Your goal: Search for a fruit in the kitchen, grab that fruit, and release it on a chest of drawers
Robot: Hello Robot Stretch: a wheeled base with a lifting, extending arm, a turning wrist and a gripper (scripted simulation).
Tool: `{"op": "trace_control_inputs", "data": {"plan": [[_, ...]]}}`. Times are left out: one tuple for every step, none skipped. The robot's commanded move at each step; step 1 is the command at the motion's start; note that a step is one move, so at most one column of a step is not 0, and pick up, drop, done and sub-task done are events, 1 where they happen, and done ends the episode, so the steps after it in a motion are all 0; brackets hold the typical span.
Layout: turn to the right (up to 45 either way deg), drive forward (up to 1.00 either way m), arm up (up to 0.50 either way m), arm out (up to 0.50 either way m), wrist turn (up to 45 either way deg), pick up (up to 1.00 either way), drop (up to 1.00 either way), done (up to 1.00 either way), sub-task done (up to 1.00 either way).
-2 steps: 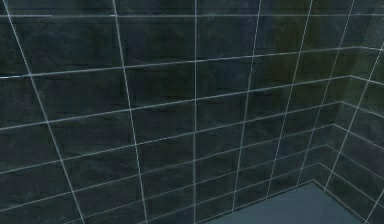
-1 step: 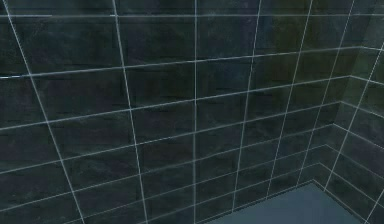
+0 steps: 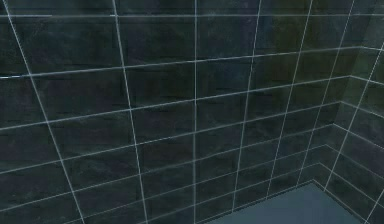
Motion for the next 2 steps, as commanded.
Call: {"op": "trace_control_inputs", "data": {"plan": [[0.0, 0.00, 0.00, -0.48, 0.0, 0.00, 0.00, 0.00, 0.00], [-45.0, 0.00, 0.00, 0.00, 0.0, 0.00, 0.00, 0.00, 0.00]]}}
